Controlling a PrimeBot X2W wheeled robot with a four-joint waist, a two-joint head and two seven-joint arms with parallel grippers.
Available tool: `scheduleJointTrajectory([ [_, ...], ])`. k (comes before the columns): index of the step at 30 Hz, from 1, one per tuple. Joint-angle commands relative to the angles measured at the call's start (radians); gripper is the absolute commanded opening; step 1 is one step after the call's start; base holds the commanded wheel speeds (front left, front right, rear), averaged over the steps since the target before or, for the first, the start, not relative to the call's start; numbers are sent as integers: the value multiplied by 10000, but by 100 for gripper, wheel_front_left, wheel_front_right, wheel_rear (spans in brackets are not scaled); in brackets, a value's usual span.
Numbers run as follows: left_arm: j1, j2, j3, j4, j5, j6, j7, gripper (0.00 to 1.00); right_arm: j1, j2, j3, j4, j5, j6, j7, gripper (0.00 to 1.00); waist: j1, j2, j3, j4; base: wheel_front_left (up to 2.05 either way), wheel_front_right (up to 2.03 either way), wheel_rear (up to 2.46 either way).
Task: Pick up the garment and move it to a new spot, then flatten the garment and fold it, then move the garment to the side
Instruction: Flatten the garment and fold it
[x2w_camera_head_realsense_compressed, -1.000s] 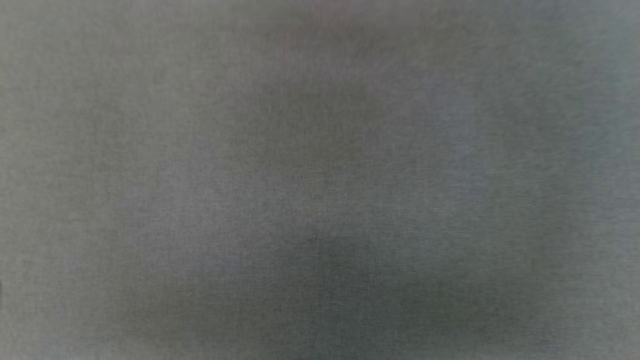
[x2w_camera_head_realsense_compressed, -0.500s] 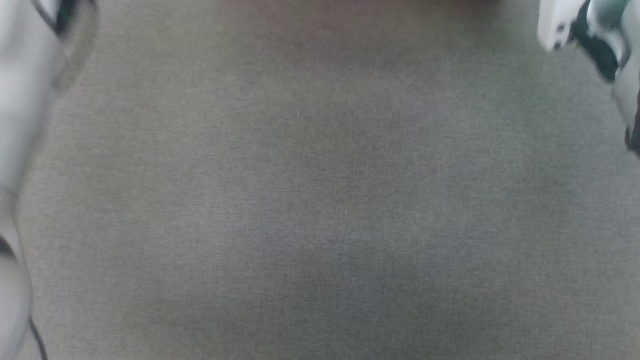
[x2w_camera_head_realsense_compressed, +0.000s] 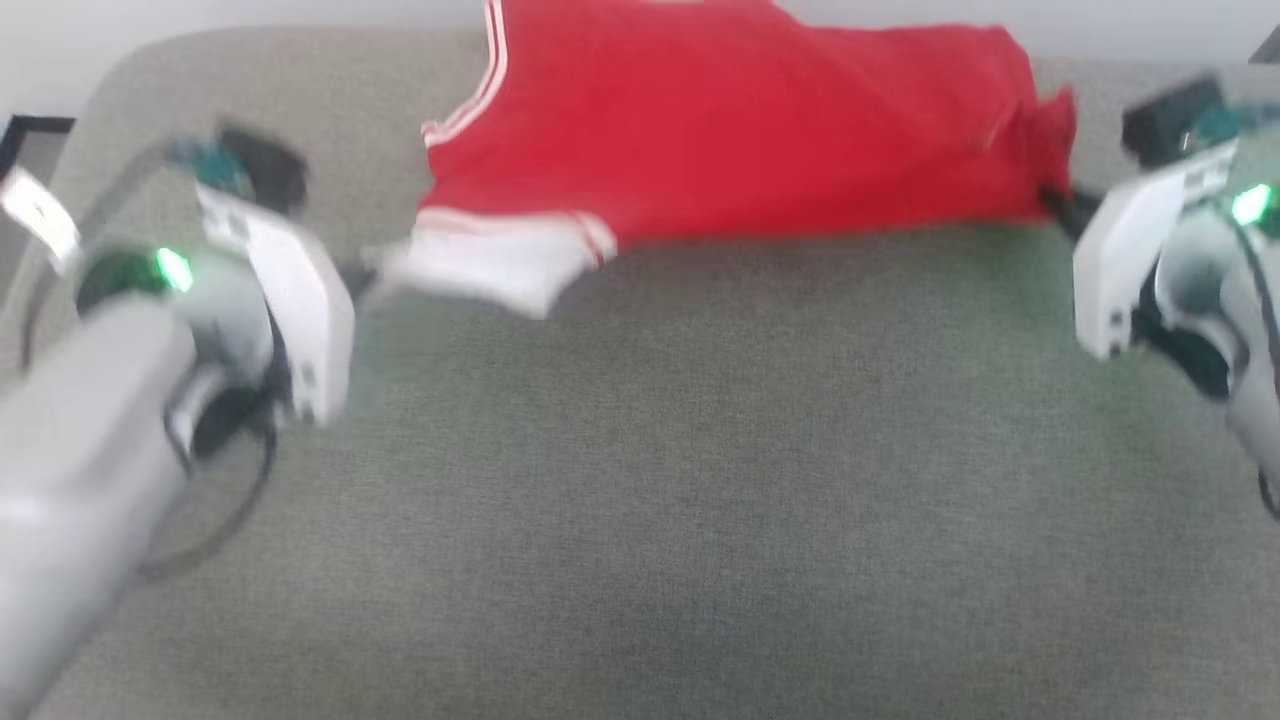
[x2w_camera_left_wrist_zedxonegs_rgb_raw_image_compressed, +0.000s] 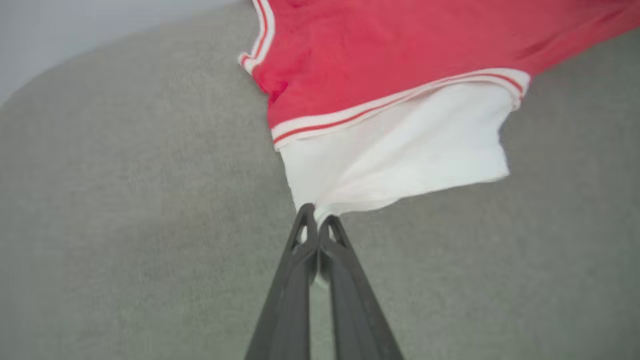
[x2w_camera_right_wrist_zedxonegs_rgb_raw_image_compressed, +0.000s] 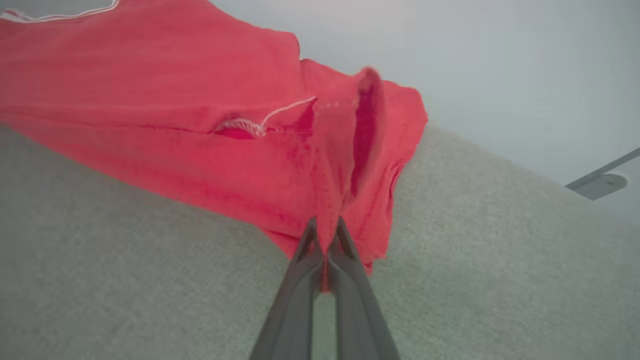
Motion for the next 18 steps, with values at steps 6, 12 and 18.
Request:
scheduleJointTrajectory([
  [6, 2140, 1145, -119, -2733, -594, 1513, 589, 0, 1508, -899, 147, -1299, 529, -3, 374, 0, 0, 0, -270, 2, 0, 0, 0],
  [12, 4057, 2231, -328, -5346, -1012, 3009, 810, 0, 3128, -1769, -13, -2627, 956, -3, 655, 0, 0, 0, -387, -8, 0, 0, 0],
  [18, 5425, 2920, -560, -6960, -1388, 4106, 947, 0, 4750, -2596, -275, -3943, 1091, -3, 1056, 0, 0, 0, -442, -35, 0, 0, 0],
])
